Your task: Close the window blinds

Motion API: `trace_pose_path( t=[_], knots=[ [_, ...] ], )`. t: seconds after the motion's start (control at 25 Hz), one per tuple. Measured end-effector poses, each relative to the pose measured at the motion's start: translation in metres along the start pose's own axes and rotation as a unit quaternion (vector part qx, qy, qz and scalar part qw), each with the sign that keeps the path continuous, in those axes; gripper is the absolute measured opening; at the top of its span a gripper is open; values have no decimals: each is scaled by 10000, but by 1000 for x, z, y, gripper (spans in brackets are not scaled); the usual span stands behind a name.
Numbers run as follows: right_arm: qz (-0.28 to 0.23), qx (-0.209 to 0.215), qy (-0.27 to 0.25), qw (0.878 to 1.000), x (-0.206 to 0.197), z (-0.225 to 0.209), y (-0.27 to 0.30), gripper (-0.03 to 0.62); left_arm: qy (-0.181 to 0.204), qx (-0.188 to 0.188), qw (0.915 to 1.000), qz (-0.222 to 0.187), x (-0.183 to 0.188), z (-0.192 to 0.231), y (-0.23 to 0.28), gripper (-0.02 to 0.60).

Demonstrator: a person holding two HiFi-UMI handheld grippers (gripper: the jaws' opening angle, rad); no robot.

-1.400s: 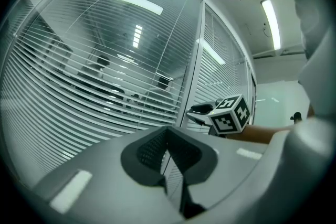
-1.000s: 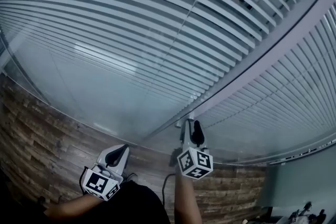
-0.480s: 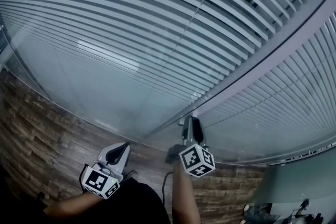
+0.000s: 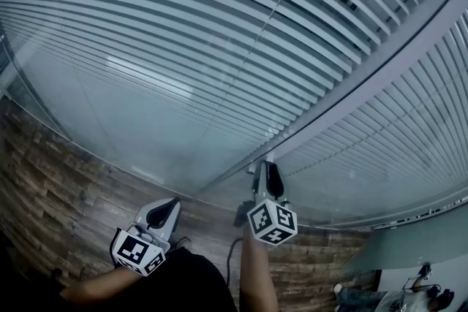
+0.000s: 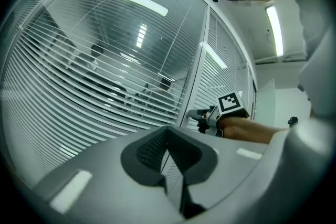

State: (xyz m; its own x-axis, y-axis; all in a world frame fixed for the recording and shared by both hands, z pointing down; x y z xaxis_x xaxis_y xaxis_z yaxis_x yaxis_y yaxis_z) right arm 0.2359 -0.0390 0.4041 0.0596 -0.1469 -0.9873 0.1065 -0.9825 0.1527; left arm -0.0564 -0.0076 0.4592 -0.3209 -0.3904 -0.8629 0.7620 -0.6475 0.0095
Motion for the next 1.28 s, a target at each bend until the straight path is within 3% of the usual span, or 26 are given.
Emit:
trace_pose_path(
  t=[0.2, 0.48, 0.64, 0.84, 1.0, 1.28],
  knots=[
    [96, -90, -888, 9960, -3, 15, -5, 124, -19, 2, 10000, 40, -4, 8, -13, 0],
    [343, -51, -2007, 9790, 2, 10, 0, 126, 18, -59, 9999, 145, -6, 3, -1, 0],
    [581, 82, -2718, 9606, 8, 9, 5, 127, 50, -78, 9998, 169, -6, 0, 6, 0],
    [668, 177, -3086, 9487, 8, 12, -1, 127, 27, -97, 9998, 154, -10, -1, -1, 0],
    [707, 86, -3680, 9271, 8, 20, -11, 127, 15, -94, 9999, 128, -11, -4, -12, 0],
    [869, 185, -4245, 9010, 16, 17, 5, 129, -68, -27, 9998, 175, -4, 2, 0, 0]
  ],
)
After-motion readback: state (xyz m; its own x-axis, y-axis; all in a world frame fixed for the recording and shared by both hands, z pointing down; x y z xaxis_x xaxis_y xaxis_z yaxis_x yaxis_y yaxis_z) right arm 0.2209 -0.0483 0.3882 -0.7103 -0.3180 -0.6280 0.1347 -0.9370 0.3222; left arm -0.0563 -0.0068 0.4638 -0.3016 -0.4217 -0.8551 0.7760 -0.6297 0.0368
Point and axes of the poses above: the fingertips, and each gripper's own axes: y forward along the fingers, z to its left, x out of its top, the point moved 9 cm from there along -y, backward along the fingers, and after that the axes turned 11 degrees about -y, right-handed, at the moved point
